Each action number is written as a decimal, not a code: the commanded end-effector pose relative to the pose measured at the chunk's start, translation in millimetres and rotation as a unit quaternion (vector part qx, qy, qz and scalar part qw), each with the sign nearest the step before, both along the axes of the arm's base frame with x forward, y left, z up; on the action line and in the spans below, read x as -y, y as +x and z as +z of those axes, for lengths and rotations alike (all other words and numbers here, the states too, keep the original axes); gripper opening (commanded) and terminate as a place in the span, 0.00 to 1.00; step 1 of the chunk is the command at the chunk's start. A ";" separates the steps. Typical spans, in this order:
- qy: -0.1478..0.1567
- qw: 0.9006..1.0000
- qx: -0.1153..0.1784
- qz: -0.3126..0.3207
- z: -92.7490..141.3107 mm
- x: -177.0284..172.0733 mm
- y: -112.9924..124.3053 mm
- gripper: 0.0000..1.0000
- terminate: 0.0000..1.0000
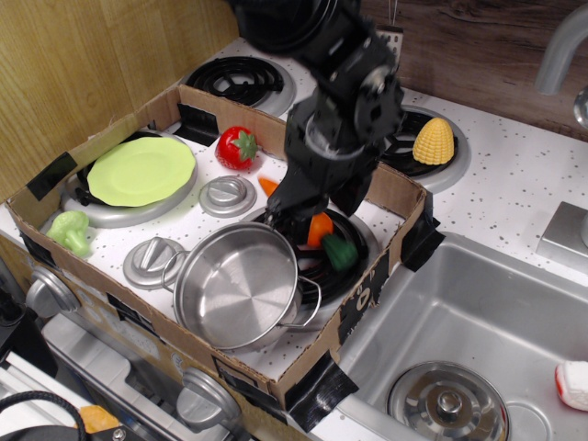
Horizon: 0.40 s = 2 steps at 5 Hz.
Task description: Take carrot off plate
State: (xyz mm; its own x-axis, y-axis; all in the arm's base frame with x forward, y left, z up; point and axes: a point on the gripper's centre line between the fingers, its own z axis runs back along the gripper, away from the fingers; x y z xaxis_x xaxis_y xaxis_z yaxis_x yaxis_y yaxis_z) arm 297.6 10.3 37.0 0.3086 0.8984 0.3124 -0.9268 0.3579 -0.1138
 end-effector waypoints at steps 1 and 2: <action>0.032 0.998 0.005 0.045 37.4 -1.4 19.4 1.00 0.00; 0.043 0.998 0.000 0.039 47.9 -4.9 21.1 1.00 0.00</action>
